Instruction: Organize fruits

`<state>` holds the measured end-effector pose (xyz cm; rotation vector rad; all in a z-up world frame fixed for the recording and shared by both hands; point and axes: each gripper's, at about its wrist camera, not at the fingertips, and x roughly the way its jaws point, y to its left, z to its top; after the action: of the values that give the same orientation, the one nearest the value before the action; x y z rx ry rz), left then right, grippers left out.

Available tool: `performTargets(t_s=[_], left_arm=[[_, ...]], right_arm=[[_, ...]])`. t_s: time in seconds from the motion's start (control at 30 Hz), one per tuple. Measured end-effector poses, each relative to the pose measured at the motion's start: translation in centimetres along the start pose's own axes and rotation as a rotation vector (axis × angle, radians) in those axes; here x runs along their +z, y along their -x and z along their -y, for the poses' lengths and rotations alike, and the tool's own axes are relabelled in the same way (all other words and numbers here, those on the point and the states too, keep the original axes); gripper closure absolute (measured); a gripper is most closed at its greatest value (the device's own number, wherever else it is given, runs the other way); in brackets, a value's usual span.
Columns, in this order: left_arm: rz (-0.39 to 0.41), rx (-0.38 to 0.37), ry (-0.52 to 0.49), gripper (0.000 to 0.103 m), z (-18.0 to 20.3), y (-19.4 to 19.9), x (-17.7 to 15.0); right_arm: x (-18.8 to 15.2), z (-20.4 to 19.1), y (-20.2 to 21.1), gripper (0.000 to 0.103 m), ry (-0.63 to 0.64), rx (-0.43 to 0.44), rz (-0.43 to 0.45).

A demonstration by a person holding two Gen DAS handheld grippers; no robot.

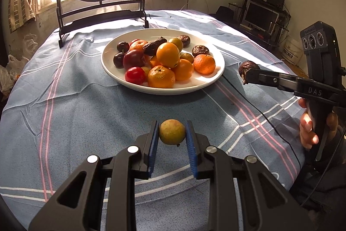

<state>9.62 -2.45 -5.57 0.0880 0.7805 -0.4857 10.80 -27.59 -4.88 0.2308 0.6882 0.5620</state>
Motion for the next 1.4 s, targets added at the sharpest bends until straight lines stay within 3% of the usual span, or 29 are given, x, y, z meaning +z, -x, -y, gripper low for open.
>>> performTargets(t_s=[0.83,1.17,1.27,1.4], left_arm=[[0.026,-0.035,0.027,0.079,0.2,1.1,-0.1],[-0.122,0.001,0.008,0.079,0.1,-2.7,-0.6],[-0.164,0.008,-0.016,0.073,0.6,-3.5,-0.6],[-0.171,0.038,-0.059,0.072,1.4,-3.6,-0.7]], right_arm=[[0.0,0.0,0.0,0.068,0.001,0.001,-0.001],[0.0,0.0,0.0,0.068,0.001,0.002,-0.001],[0.0,0.0,0.0,0.068,0.0,0.003,-0.001],[0.1,0.1,0.0,0.068,-0.001,0.006,0.005]])
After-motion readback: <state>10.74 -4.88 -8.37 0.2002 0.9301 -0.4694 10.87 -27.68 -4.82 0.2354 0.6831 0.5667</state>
